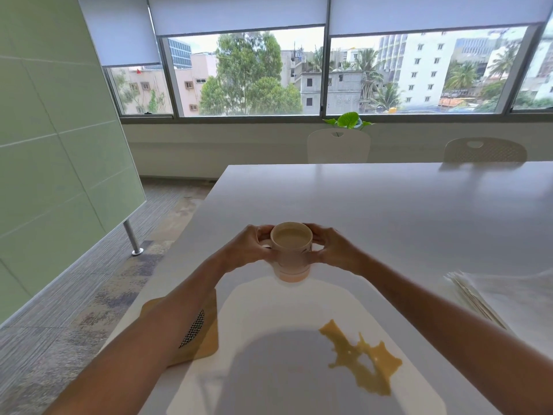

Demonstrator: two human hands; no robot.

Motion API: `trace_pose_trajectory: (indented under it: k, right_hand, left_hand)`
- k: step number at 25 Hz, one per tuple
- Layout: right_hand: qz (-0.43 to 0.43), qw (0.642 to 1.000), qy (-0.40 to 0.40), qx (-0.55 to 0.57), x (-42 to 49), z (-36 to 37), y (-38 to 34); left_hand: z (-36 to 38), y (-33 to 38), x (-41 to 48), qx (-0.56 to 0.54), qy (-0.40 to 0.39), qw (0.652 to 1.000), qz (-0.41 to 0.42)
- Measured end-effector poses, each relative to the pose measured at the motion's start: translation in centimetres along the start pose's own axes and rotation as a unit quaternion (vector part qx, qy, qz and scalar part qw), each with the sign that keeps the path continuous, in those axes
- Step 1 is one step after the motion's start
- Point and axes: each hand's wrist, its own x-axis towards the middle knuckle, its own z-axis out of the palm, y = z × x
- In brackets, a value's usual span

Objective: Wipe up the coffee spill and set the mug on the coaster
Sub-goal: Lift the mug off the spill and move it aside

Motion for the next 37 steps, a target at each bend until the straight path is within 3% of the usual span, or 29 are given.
trace_pose_trajectory:
  k: [13, 37]
  right_hand:
    - [0.026, 0.999, -0.027, 0.027, 6.0, 2.9, 2.1]
    - [0.037, 0.999, -0.028, 0.022, 6.7, 3.2, 4.0]
  left_hand:
    - [-4.2, -4.8, 2.4, -0.002, -0.010, 0.999, -0.047]
    - [-4.5, -6.0, 3.4, -0.005, -0.031, 0.997, -0.076]
